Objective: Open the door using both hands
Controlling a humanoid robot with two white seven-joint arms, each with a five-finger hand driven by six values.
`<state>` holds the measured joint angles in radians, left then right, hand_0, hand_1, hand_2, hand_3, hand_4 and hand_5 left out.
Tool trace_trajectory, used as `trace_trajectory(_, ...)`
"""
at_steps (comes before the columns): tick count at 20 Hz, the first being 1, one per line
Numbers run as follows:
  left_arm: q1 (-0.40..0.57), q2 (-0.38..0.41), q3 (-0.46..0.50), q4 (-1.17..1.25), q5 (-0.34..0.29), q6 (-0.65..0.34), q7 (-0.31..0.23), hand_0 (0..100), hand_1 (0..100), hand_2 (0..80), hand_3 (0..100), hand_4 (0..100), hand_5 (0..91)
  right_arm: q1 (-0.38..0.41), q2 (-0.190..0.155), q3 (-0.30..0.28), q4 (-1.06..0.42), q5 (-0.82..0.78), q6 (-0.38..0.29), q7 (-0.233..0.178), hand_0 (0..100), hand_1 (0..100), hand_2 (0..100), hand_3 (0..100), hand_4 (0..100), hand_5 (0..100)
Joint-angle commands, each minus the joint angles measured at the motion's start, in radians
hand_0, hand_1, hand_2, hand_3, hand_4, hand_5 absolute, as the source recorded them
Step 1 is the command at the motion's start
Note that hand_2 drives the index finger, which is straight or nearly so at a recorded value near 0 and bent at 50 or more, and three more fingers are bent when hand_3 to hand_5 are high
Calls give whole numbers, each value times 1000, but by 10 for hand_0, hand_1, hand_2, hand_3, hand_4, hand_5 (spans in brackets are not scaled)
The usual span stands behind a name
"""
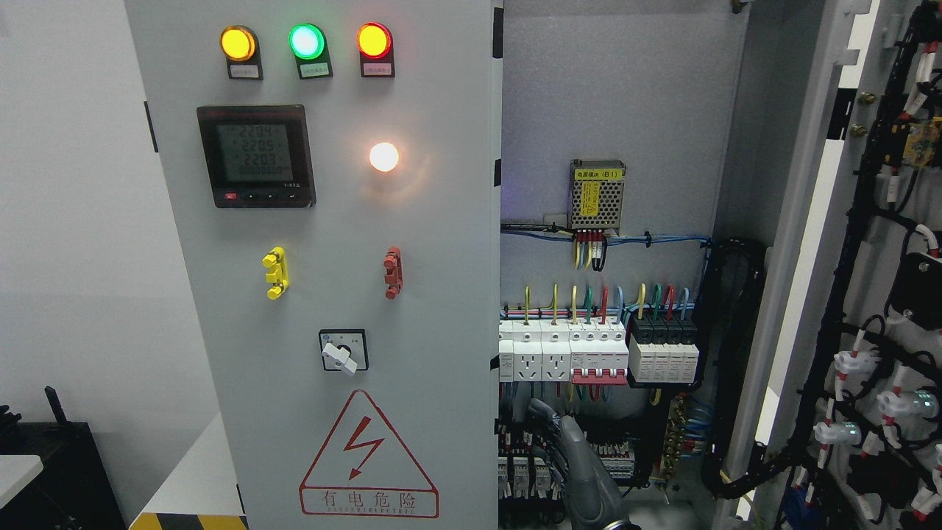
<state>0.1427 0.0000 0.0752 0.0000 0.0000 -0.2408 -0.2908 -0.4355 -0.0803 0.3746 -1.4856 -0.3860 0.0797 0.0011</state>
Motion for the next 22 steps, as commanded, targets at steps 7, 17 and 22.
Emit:
trace_trajectory(7, 0, -34, 0, 0, -32, 0, 1, 0, 0, 0, 0, 30, 0, -26, -4, 29, 28, -7, -1, 0, 0, 0, 0, 0, 0, 0)
trace_trajectory(17, 0, -34, 0, 0, -32, 0, 1, 0, 0, 0, 0, 31, 0, -23, -4, 70, 5, -7, -6, 4, 0, 0, 0, 0, 0, 0)
trace_trajectory(22, 0, -34, 0, 0, -32, 0, 1, 0, 0, 0, 0, 31, 0, -28, -6, 72, 1, -7, -6, 4, 0, 0, 0, 0, 0, 0)
